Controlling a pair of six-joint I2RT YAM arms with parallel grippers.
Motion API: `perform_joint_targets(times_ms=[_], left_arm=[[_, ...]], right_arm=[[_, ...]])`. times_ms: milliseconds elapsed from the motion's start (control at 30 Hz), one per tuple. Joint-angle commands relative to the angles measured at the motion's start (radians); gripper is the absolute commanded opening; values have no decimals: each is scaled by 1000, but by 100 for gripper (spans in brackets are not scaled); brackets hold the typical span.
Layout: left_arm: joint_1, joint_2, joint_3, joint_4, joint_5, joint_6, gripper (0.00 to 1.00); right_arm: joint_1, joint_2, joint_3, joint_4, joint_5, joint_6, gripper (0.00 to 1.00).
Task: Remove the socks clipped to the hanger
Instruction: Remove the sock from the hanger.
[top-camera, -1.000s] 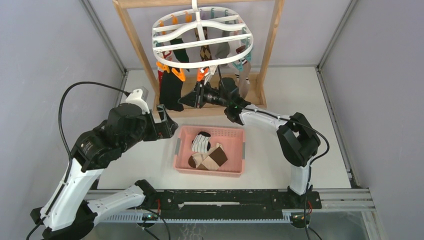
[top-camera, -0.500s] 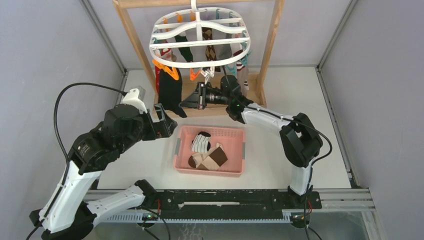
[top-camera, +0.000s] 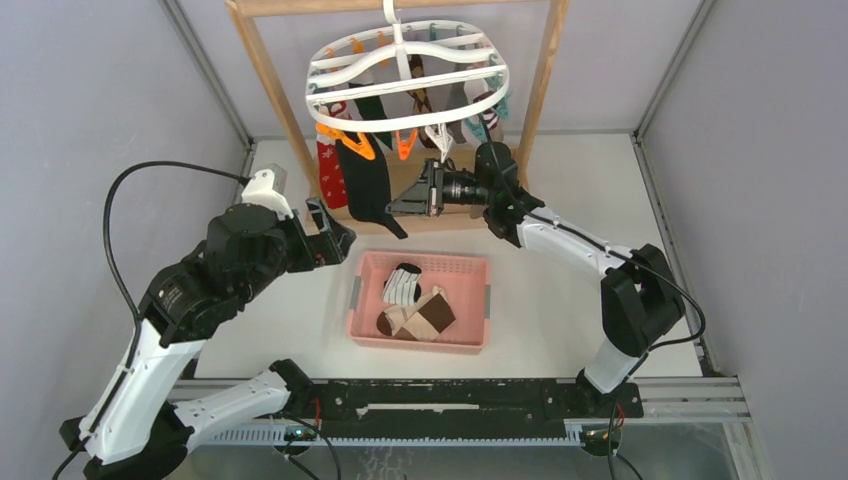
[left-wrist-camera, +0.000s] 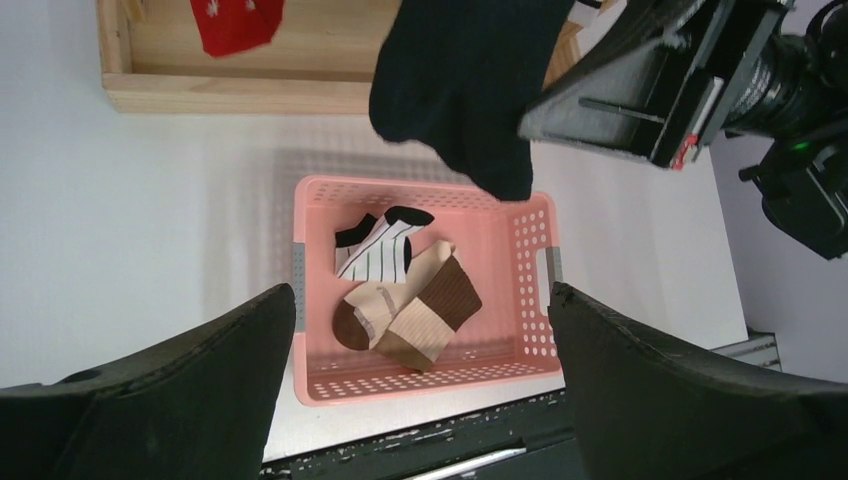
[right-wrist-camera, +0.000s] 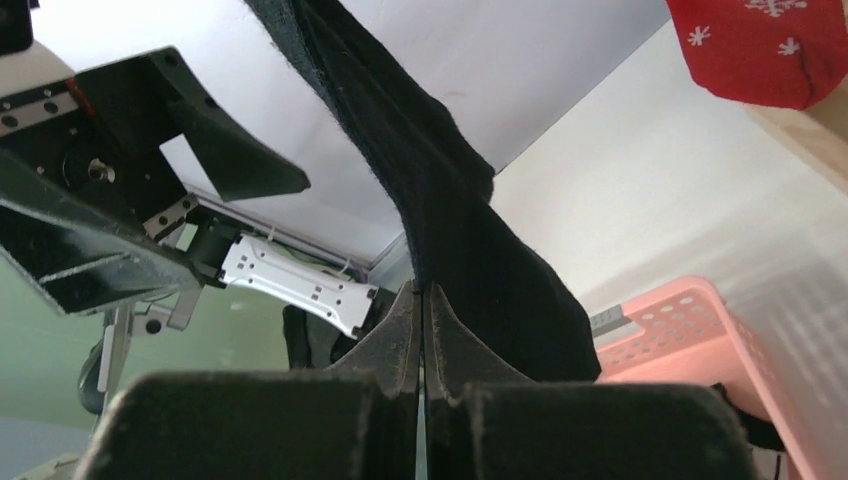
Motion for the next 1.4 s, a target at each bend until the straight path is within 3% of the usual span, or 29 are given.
perform_joint_targets(times_ms=[0, 467, 833, 1367], left_arm=[[7, 37, 37, 68, -39, 19, 100], [7, 191, 308, 172, -142, 71, 100], [7, 203, 298, 286, -202, 87, 97], [6, 244, 297, 319, -228, 47, 88]], right_arm=[[3, -72, -19, -36, -57, -6, 0], [65, -185, -20, -294, -21, -170, 0], [90, -213, -20, -326, 46, -187, 0], [120, -215, -19, -326, 81, -185, 0]])
